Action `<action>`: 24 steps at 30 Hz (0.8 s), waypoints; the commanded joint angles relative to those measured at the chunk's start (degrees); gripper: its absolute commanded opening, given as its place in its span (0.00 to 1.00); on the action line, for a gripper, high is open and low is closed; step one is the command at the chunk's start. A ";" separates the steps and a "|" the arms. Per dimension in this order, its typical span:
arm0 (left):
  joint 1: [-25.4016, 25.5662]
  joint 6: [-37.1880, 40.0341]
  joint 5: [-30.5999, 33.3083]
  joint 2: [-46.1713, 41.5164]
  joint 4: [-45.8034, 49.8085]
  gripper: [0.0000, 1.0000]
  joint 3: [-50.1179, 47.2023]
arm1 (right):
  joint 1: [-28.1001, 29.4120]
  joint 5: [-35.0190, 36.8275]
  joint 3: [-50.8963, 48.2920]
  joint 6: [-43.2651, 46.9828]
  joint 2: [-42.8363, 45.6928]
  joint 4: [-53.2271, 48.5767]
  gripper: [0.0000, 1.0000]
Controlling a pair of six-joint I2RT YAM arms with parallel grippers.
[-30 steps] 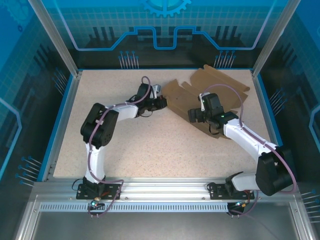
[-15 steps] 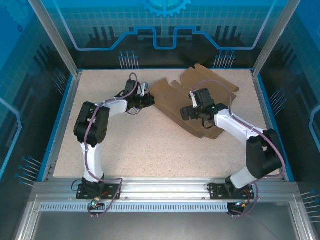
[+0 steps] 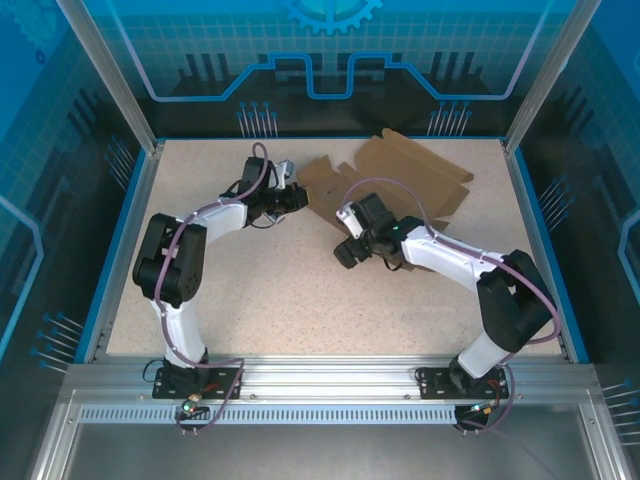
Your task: Fold the paper box
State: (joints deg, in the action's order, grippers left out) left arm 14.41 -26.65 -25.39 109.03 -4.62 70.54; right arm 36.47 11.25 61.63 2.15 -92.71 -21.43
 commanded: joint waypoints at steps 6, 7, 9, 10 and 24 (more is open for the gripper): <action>0.09 -0.39 -1.39 -3.53 -0.89 0.08 -2.38 | 2.38 9.64 0.72 2.79 -0.32 -2.59 0.89; 0.08 -0.50 -1.56 -3.77 -1.09 0.09 -2.53 | 2.46 10.09 0.53 3.01 -0.03 -2.94 0.89; 0.09 -1.07 -1.55 -4.22 -1.76 0.09 -3.32 | 2.82 11.63 0.53 3.53 -0.01 -3.76 0.87; 0.09 -1.29 -1.59 -4.43 -2.11 0.09 -3.63 | 3.07 12.73 0.41 3.80 -0.28 -3.84 0.87; 0.09 -1.65 -1.21 -6.79 -2.14 0.12 -5.41 | 7.65 22.80 1.23 6.91 -4.27 -1.62 0.42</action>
State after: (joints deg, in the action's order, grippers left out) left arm 14.41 -28.14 -25.39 104.55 -5.65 66.37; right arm 43.18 31.16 61.60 8.60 -97.03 -23.14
